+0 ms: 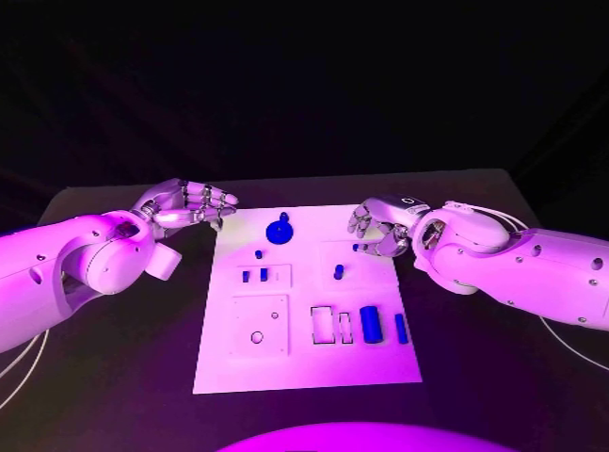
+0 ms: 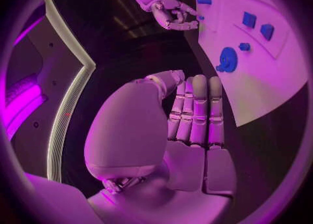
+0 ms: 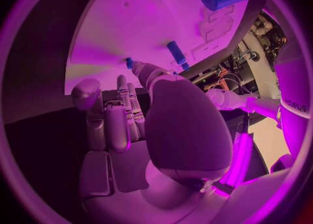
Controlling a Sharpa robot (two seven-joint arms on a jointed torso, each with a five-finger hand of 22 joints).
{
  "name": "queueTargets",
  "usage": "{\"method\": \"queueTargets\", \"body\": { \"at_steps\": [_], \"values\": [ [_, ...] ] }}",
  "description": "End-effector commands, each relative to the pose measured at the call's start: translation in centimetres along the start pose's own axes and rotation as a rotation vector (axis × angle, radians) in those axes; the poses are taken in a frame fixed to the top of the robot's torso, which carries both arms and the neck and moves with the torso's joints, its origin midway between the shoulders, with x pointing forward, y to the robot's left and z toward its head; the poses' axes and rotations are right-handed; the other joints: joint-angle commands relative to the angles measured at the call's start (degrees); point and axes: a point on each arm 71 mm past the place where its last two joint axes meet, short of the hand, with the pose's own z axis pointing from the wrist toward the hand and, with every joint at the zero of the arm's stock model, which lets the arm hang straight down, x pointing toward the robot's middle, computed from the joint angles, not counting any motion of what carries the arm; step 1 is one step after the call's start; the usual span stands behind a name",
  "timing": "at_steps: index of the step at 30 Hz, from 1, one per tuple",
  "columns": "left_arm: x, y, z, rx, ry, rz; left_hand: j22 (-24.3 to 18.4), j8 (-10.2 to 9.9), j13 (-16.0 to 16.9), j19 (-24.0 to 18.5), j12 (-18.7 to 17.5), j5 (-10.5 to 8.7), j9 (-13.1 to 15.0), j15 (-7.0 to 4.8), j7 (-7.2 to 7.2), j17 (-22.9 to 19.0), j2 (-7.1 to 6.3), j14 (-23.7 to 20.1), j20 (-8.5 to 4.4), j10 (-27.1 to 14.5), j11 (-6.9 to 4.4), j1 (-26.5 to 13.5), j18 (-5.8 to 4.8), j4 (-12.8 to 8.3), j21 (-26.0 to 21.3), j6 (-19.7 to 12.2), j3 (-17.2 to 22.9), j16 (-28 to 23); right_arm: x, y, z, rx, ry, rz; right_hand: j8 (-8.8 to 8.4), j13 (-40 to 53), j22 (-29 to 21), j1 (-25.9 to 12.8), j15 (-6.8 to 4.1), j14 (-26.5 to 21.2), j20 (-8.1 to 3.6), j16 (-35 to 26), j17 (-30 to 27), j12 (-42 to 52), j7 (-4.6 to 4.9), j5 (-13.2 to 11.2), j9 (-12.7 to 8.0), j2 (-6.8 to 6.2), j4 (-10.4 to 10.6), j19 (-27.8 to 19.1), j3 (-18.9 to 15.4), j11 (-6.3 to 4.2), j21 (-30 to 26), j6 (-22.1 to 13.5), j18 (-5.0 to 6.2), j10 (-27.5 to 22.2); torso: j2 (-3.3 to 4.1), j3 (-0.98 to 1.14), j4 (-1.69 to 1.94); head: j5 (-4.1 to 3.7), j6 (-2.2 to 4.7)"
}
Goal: Assemble the parts on the task board
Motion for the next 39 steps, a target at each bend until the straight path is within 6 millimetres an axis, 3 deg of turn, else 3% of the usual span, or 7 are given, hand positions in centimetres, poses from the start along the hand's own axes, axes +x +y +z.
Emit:
{"method": "queueTargets", "body": {
  "at_steps": [1, 11, 15, 22, 28, 31, 39],
  "values": [
    [0.6, -0.6, -0.1, 0.055, 0.03, -0.101, -0.2, -0.1, -0.1, -0.1, 0.0, 0.28, -0.1, 0.14, 0.09, -0.1, 0.24, -0.3, 0.15, -0.6, 0.04, -0.6, 0.68, 0.0, -0.4, -0.8, -0.5, -0.4, 0.5, 0.2, 0.0, 0.004, 0.036, -0.085, -0.25, -0.1, 0.1, -0.3, 0.23, 2.2, 0.08, 0.3, 0.1, -0.4, -0.09, -0.3, 0.1, -0.02, -0.1, 0.5, -0.4, -0.03, 0.2, 0.6, -0.67, 0.4, 0.02, -0.01, 0.0, -0.19, -0.2],
    [1.3, -0.8, -0.2, 0.058, 0.055, -0.102, -0.6, -0.8, -0.2, 0.3, 0.0, 0.22, -0.4, 0.49, 0.78, -0.1, 0.43, -0.1, 0.37, -1.1, 0.51, -0.8, 0.68, 0.0, -1.0, -2.3, -1.0, -0.3, 1.7, 0.9, 0.3, -0.011, 0.054, -0.107, -0.1, -0.4, 0.2, -1.4, -0.28, 2.2, -0.26, 0.4, 0.0, -0.1, -0.84, -0.4, 0.2, 0.4, 0.2, 0.5, -0.7, -0.74, 0.1, 1.8, -0.61, 1.7, 0.06, 0.16, -0.1, -0.54, -0.32],
    [1.4, -0.9, -0.2, 0.058, 0.058, -0.101, -0.7, -0.8, -0.2, 0.3, 0.0, 0.22, -0.4, 0.5, 0.79, -0.1, 0.44, -0.2, 0.38, -1.2, 0.52, -0.8, 0.68, 0.0, -1.0, -2.4, -1.0, -0.3, 2.0, 1.1, 0.5, -0.012, 0.041, -0.121, -0.14, -0.7, 0.3, -0.9, -0.55, 2.1, -0.6, 0.3, -0.2, -0.1, -1.04, -0.9, 0.3, 1.24, 0.2, 0.6, 1.6, -1.02, -0.1, 2.5, -0.6, 2.8, 0.07, 0.21, 0.0, -0.68, -0.29],
    [1.6, -0.9, -0.2, 0.054, 0.064, -0.096, -0.9, -0.9, -0.3, 0.3, 0.0, 0.22, -0.5, 0.65, 0.95, -0.2, 0.48, -0.3, 0.49, -1.5, 0.68, -1.0, 0.67, 0.1, -1.3, -2.7, -1.2, -0.3, 2.4, 1.1, 0.8, -0.008, 0.042, -0.134, -0.08, -1.0, 0.7, -0.6, -0.72, 2.1, -0.83, 0.4, -0.1, -0.2, -1.18, -1.4, 0.5, 1.51, -0.2, 0.7, 4.2, -1.21, 0.1, 3.5, -0.65, 4.0, 0.03, 0.17, -0.05, -0.74, -0.49],
    [1.7, -0.9, -0.2, 0.049, 0.074, -0.076, -1.0, -1.0, -0.3, 0.4, 0.0, 0.22, -0.5, 0.7, 1.01, -0.2, 0.51, -0.3, 0.54, -1.7, 0.74, -1.0, 0.67, 0.2, -1.5, -2.9, -1.3, -0.3, 2.9, 1.2, 0.7, -0.007, 0.068, -0.162, 1.1, -0.9, 1.6, 0.1, -1.3, 2.2, -1.38, 0.6, 0.1, 0.6, -1.76, -3.1, 1.3, 2.64, -2.1, 0.9, 7.5, -1.96, 0.8, 6.2, -0.72, 7.1, -0.01, 0.18, -0.05, -0.77, -0.68],
    [1.7, -0.8, -0.2, 0.046, 0.082, -0.06, -1.2, -1.1, -0.4, 0.4, 0.0, 0.15, -0.5, 0.81, 1.16, -0.2, 0.48, -0.4, 0.64, -2.0, 0.88, -1.2, 0.67, 0.3, -1.7, -3.2, -1.5, -0.3, 3.2, 1.2, 0.6, -0.001, 0.083, -0.184, 2.7, 0.3, 3.6, 1.0, -2.39, 2.4, -2.32, 1.1, 0.8, 1.9, -2.5, -0.3, 2.4, 3.38, -4.9, 2.0, 9.4, -3.03, 3.9, 9.2, -1.17, 10.6, 0.01, 0.17, -0.02, -0.87, -0.76],
    [1.9, -0.8, -0.3, 0.043, 0.095, -0.028, -1.3, -1.1, -0.4, 0.5, 0.0, 0.14, -0.5, 0.85, 1.21, -0.3, 0.45, -0.4, 0.68, -2.1, 0.92, -1.2, 0.68, 0.3, -1.9, -3.3, -1.6, -0.3, 3.4, 1.3, 0.5, 0.012, 0.082, -0.224, 2.87, 1.4, 5.2, -0.3, -2.76, 2.3, -2.66, 1.1, 0.7, 1.5, -2.68, -0.4, 3.1, 3.47, -7.3, 2.0, 12.0, -3.28, 5.5, 9.8, -1.37, 11.7, 0.0, 0.15, -0.05, -0.94, -0.95]
  ]
}}
